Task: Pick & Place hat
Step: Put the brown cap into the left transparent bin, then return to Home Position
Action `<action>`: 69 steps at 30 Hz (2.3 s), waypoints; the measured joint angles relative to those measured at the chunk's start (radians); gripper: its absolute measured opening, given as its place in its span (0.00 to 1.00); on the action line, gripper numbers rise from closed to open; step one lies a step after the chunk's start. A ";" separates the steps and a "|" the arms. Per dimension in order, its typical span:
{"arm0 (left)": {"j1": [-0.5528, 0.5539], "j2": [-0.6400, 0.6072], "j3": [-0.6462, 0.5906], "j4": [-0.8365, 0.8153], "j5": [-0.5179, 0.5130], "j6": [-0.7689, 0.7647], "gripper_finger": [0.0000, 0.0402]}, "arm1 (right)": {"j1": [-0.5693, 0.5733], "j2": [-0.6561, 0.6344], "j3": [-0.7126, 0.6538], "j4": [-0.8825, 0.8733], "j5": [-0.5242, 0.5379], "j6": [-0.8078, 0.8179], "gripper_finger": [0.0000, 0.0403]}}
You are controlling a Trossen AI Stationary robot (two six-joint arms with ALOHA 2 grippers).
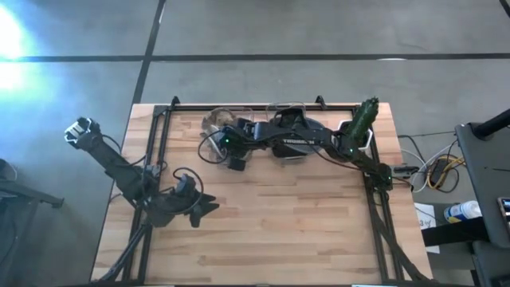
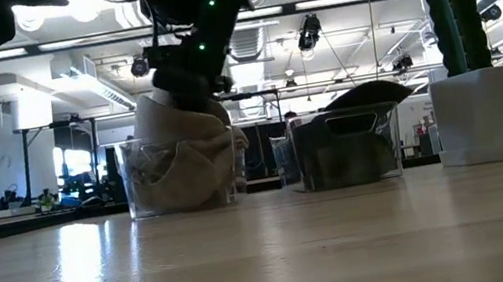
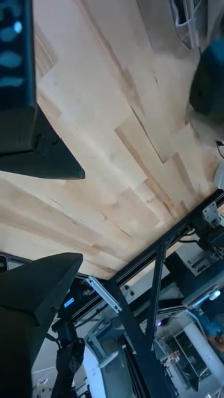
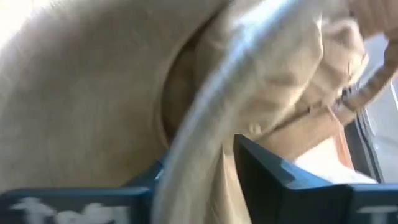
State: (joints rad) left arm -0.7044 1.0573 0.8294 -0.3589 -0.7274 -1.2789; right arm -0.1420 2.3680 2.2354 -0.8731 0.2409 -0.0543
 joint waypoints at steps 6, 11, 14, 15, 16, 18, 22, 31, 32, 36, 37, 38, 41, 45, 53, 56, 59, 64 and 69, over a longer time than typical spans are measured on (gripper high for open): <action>0.000 0.000 0.000 -0.001 0.004 0.011 0.49 | 0.010 -0.007 0.040 -0.151 -0.002 0.016 0.42; -0.002 0.000 0.000 -0.001 0.010 0.016 0.49 | 0.034 -0.040 0.041 -0.172 -0.096 0.001 0.50; -0.004 0.000 0.000 0.000 0.029 0.016 0.49 | 0.053 -0.083 0.041 -0.166 -0.121 -0.002 0.51; -0.006 0.000 0.000 0.000 0.033 0.016 0.49 | 0.061 -0.102 0.041 -0.166 -0.121 0.000 0.52; -0.009 0.000 0.000 0.002 0.035 0.016 0.49 | 0.070 -0.119 0.041 -0.164 -0.121 0.005 0.52; -0.013 0.000 0.000 0.005 0.036 0.021 0.49 | 0.087 -0.158 0.041 -0.166 -0.120 0.029 0.51; -0.013 0.000 0.000 0.006 0.043 0.039 0.49 | 0.127 -0.247 0.027 -0.180 -0.114 0.099 0.50; -0.003 -0.001 0.000 0.018 0.107 0.198 0.49 | 0.280 -0.546 -0.399 -0.184 0.072 0.352 0.50; 0.002 -0.001 0.000 0.018 0.124 0.213 0.49 | 0.302 -0.590 -0.471 -0.178 0.094 0.405 0.50; 0.055 -0.001 0.000 0.064 0.248 0.332 0.49 | 0.389 -0.764 -0.707 -0.103 0.155 0.601 0.50; 0.082 -0.001 0.000 0.086 0.311 0.373 0.49 | 0.407 -0.804 -0.748 -0.098 0.154 0.648 0.50; 0.112 -0.001 0.000 0.117 0.390 0.420 0.49 | 0.423 -0.844 -0.785 -0.095 0.150 0.695 0.50; 0.207 0.001 -0.014 0.269 0.637 0.552 0.49 | 0.464 -0.959 -0.864 -0.105 0.076 0.834 0.50; 0.303 -0.002 -0.028 0.330 0.716 0.592 0.49 | 0.504 -1.108 -0.955 -0.123 0.048 1.161 0.50; 0.332 -0.010 -0.066 0.389 0.730 0.576 0.49 | 0.648 -1.319 -1.175 0.230 0.258 0.923 0.50; 0.364 -0.016 -0.103 0.508 0.737 0.600 0.49 | 0.649 -1.392 -1.290 0.330 0.284 0.869 0.50; 0.410 -0.023 -0.161 0.656 0.740 0.618 0.49 | 0.648 -1.456 -1.398 0.357 0.252 0.844 0.50; 0.488 -0.047 -0.279 0.898 0.765 0.701 0.49 | 0.637 -1.593 -1.547 0.433 0.225 0.791 0.50; 0.546 -0.101 -0.369 0.959 0.769 0.753 0.49 | 0.630 -1.741 -1.633 0.479 0.212 0.642 0.50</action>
State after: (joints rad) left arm -0.1588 0.9566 0.4602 0.6004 0.0416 -0.5260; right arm 0.4880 0.6273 0.6027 -0.3936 0.4532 0.5878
